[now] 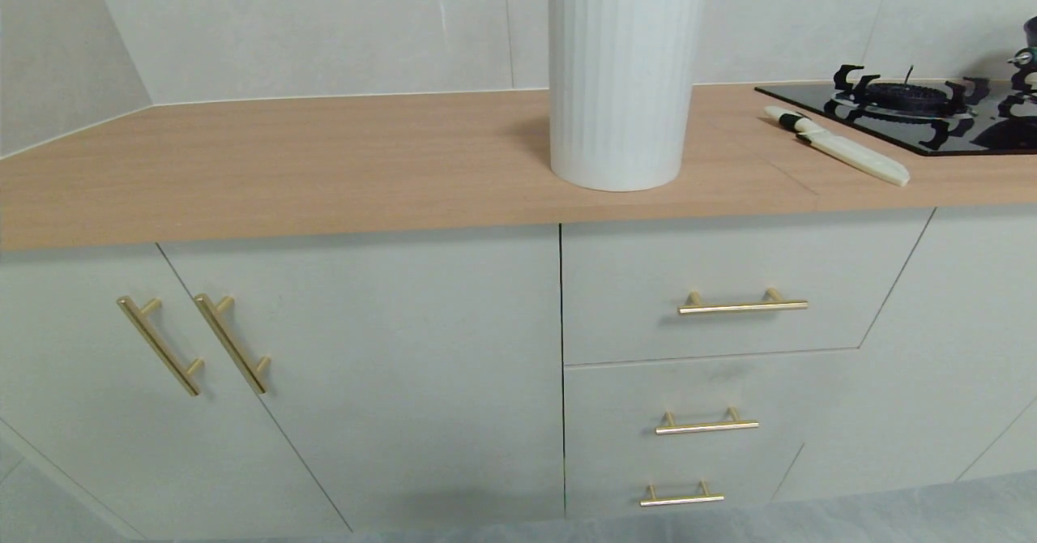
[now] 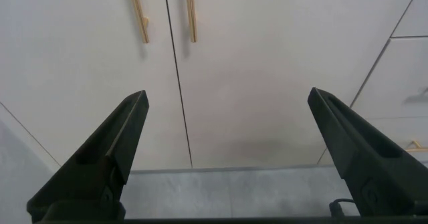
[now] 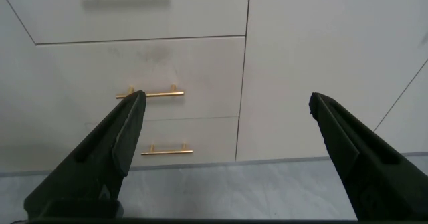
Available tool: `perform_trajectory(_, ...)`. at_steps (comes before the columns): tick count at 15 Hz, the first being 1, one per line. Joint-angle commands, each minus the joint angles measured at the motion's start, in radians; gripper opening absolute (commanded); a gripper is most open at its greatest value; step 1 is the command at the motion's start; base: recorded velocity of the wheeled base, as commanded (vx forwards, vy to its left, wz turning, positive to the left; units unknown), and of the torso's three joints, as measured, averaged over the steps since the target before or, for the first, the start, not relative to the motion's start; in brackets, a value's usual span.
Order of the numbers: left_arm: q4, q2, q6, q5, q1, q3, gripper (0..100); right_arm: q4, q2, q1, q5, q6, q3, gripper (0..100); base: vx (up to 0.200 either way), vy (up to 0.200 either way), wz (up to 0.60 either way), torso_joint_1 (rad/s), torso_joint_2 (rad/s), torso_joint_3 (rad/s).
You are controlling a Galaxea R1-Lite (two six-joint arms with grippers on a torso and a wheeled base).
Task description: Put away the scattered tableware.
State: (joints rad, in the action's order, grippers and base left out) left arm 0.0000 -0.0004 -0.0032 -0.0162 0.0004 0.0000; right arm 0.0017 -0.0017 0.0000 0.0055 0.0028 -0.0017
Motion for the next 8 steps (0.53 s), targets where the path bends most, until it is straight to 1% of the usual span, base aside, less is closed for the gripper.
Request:
perform_trajectory(1, 0.0, 0.0, 0.0, -0.001, 0.001, 0.0, 100, 0.0, 0.002, 0.0, 0.001, 0.0, 0.0, 100, 0.0, -0.2, 0.0, 0.002, 0.0, 0.002)
perform_trajectory(5, 0.0, 0.0, -0.001, -0.001, 0.0, 0.0, 100, 0.0, 0.002, 0.0, 0.001, 0.0, 0.0, 100, 0.0, -0.2, 0.0, 0.001, 0.0, 0.005)
perform_trajectory(8, 0.0, 0.0, -0.001, -0.001, 0.0, 0.0, 100, 0.0, 0.002, 0.0, 0.001, 0.0, 0.0, 100, 0.0, 0.0, 0.0, 0.0, 0.0, 0.0)
